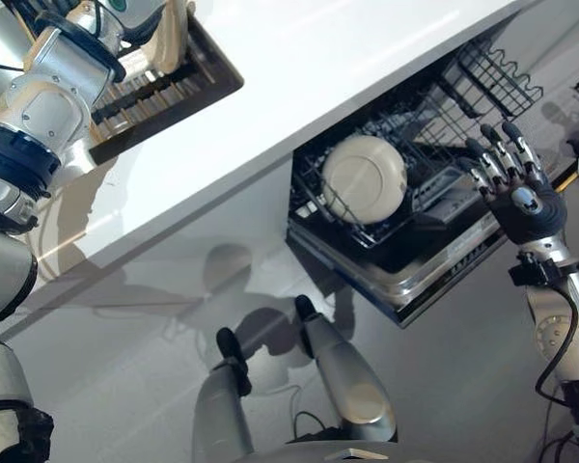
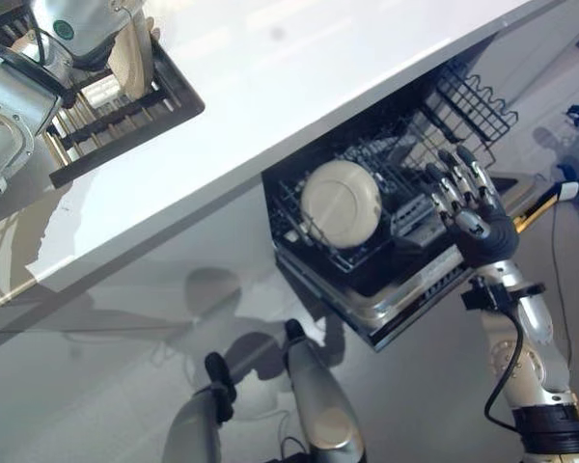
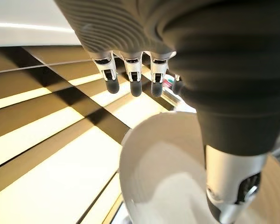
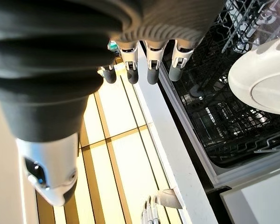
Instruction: Pick up plates and place into dishwasher.
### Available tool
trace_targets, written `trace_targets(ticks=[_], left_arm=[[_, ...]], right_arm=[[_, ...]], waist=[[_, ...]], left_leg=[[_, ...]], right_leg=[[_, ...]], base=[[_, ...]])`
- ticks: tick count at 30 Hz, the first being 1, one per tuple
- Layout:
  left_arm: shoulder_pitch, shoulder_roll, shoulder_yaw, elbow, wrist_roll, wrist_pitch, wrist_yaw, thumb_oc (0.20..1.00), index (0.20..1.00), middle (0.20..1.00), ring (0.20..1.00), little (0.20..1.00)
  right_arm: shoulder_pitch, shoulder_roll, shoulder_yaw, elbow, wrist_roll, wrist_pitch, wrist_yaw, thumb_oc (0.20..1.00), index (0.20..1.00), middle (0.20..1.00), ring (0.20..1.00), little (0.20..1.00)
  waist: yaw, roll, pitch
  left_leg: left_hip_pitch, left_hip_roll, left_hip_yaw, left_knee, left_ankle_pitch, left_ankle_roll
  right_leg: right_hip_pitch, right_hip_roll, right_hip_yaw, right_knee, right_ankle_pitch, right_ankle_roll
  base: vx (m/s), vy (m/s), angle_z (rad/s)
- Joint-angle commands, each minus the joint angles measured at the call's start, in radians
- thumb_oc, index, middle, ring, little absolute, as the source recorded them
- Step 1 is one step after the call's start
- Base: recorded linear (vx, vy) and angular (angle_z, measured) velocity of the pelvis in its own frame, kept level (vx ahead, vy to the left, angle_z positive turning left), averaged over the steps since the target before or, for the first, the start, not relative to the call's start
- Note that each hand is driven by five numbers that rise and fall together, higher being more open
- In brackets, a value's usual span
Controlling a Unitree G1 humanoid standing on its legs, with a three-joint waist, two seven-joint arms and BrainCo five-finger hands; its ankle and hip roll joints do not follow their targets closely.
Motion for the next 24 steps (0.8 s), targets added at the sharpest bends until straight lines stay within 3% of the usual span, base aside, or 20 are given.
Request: trace_targets(ticks=[1,6,11,17,21,22,23,24], left_arm=[[-0.117,0.064,0.019,0.009,0.08,0.095,-0.006,1.0,1.0,1.0,1.0,1.0],[-0.128,0.062,0.021,-0.004,0.199,0.126,-0.009,1.0,1.0,1.0,1.0,1.0],[-0.14,0.047,0.006,0.011,0.358,0.105,-0.065,1.0,1.0,1.0,1.0,1.0],[-0.153,-0.005,-0.008,0.117,0.426,0.101,-0.089,1.0,1.0,1.0,1.0,1.0],[-0.173,-0.032,-0.027,0.2,0.445,0.111,-0.161,1.0,1.0,1.0,1.0,1.0],[-0.175,-0.036,-0.029,0.226,0.448,0.112,-0.181,0.733,0.733,0.733,0.733,0.733],[-0.177,-0.037,-0.03,0.238,0.451,0.11,-0.194,0.589,0.589,0.589,0.589,0.589],[-0.181,-0.036,-0.036,0.264,0.443,0.112,-0.215,0.2,0.2,0.2,0.2,0.2]], right_arm=[[-0.038,-0.032,-0.047,0.021,0.056,-0.072,0.021,1.0,1.0,1.0,1.0,1.0],[-0.019,-0.024,-0.047,0.025,0.066,-0.084,0.041,1.0,1.0,1.0,1.0,1.0],[-0.023,-0.021,-0.028,0.01,0.076,-0.097,0.03,1.0,1.0,1.0,1.0,1.0],[-0.03,-0.021,-0.013,-0.005,0.083,-0.116,0.008,1.0,1.0,1.0,1.0,1.0],[-0.035,-0.013,-0.008,0.014,0.083,-0.136,0.011,1.0,1.0,1.0,1.0,1.0],[-0.038,-0.012,-0.01,0.021,0.086,-0.142,0.011,1.0,1.0,1.0,1.0,1.0],[-0.04,-0.011,-0.013,0.024,0.087,-0.143,0.011,1.0,1.0,1.0,1.0,1.0],[-0.04,-0.01,-0.017,0.031,0.092,-0.147,0.014,1.0,1.0,1.0,1.0,1.0]], waist=[[-0.029,0.007,-0.018],[-0.033,-0.001,-0.019],[-0.038,-0.012,-0.017],[-0.055,-0.02,-0.016],[-0.065,-0.022,-0.013],[-0.067,-0.023,-0.012],[-0.067,-0.024,-0.012],[-0.068,-0.025,-0.014]], left_leg=[[-0.029,0.038,-0.013,0.036,-0.04,0.018],[-0.04,0.042,-0.012,0.05,-0.045,0.019],[-0.051,0.047,-0.012,0.051,-0.043,0.018],[-0.063,0.054,-0.003,0.027,-0.02,0.016],[-0.062,0.056,0.013,-0.006,0.0,0.017],[-0.062,0.056,0.014,-0.015,0.006,0.016],[-0.062,0.056,0.015,-0.019,0.008,0.016],[-0.064,0.058,0.018,-0.024,0.012,0.015]], right_leg=[[-0.019,-0.02,-0.015,-0.063,0.048,0.033],[-0.029,-0.017,-0.016,-0.051,0.045,0.031],[-0.043,-0.011,-0.018,-0.039,0.045,0.031],[-0.062,-0.007,-0.018,-0.027,0.046,0.031],[-0.067,-0.009,-0.024,-0.039,0.053,0.03],[-0.068,-0.008,-0.024,-0.042,0.055,0.029],[-0.068,-0.008,-0.024,-0.043,0.055,0.029],[-0.069,-0.008,-0.027,-0.046,0.055,0.027]], base=[[0.04,-0.003,0.0],[0.03,-0.013,0.0],[0.0,-0.01,-0.02],[-0.02,-0.018,-0.05],[-0.04,-0.011,-0.01],[-0.04,-0.019,-0.03],[-0.04,-0.025,-0.03],[0.0,0.0,0.0]])
